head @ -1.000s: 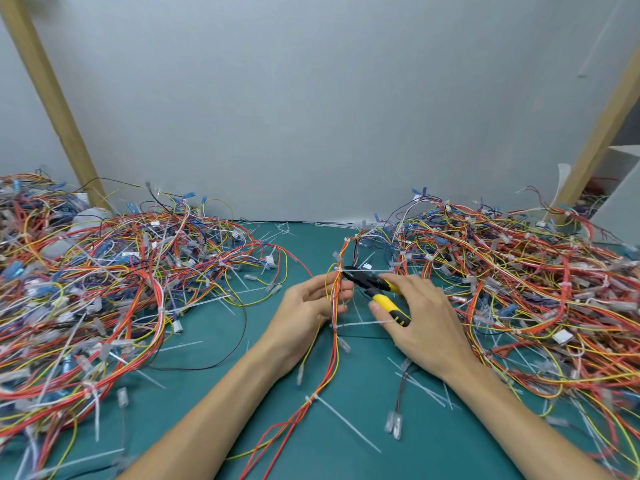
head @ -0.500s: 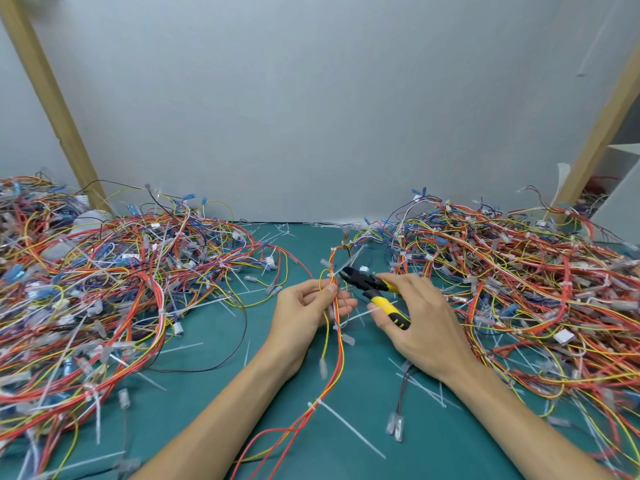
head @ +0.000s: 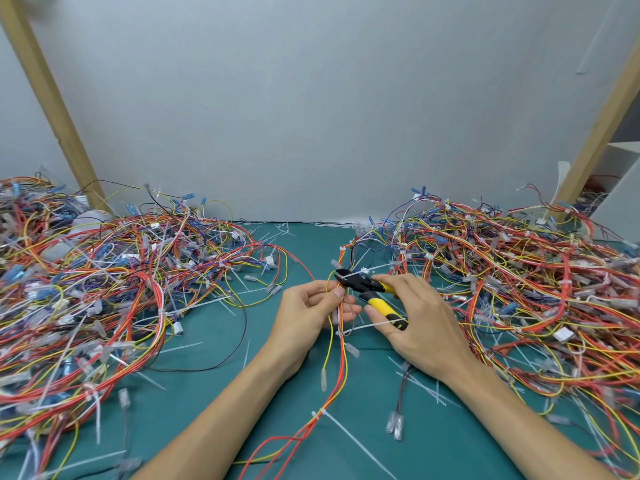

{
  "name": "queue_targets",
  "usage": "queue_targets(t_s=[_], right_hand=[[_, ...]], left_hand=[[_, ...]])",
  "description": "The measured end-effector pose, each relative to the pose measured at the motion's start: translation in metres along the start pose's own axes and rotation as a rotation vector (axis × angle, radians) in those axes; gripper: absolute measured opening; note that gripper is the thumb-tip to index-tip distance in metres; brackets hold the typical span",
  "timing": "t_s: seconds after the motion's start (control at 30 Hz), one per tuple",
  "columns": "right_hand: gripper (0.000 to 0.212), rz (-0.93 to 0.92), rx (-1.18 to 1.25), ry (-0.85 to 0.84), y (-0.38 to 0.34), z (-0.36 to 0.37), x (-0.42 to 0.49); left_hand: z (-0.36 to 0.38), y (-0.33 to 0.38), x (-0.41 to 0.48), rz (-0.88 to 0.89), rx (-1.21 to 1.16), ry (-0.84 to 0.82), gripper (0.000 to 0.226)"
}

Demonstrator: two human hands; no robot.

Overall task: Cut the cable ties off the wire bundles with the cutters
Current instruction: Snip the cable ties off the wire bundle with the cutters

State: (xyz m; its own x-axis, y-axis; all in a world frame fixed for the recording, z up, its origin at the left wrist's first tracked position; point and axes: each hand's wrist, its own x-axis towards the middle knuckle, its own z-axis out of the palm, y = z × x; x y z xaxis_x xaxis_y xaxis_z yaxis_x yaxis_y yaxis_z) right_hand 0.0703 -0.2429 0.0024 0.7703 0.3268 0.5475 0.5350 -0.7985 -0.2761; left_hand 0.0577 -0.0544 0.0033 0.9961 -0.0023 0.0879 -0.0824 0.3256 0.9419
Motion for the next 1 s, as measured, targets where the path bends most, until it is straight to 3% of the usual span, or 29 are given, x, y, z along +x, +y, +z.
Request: queue_targets(t_s=[1.0], right_hand=[[0.023, 0.040, 0.003, 0.063, -0.0001, 0.0027, -0.0012]], left_hand=[[-0.0019, -0.0008, 0.0004, -0.008, 0.034, -0.035, 0.014]])
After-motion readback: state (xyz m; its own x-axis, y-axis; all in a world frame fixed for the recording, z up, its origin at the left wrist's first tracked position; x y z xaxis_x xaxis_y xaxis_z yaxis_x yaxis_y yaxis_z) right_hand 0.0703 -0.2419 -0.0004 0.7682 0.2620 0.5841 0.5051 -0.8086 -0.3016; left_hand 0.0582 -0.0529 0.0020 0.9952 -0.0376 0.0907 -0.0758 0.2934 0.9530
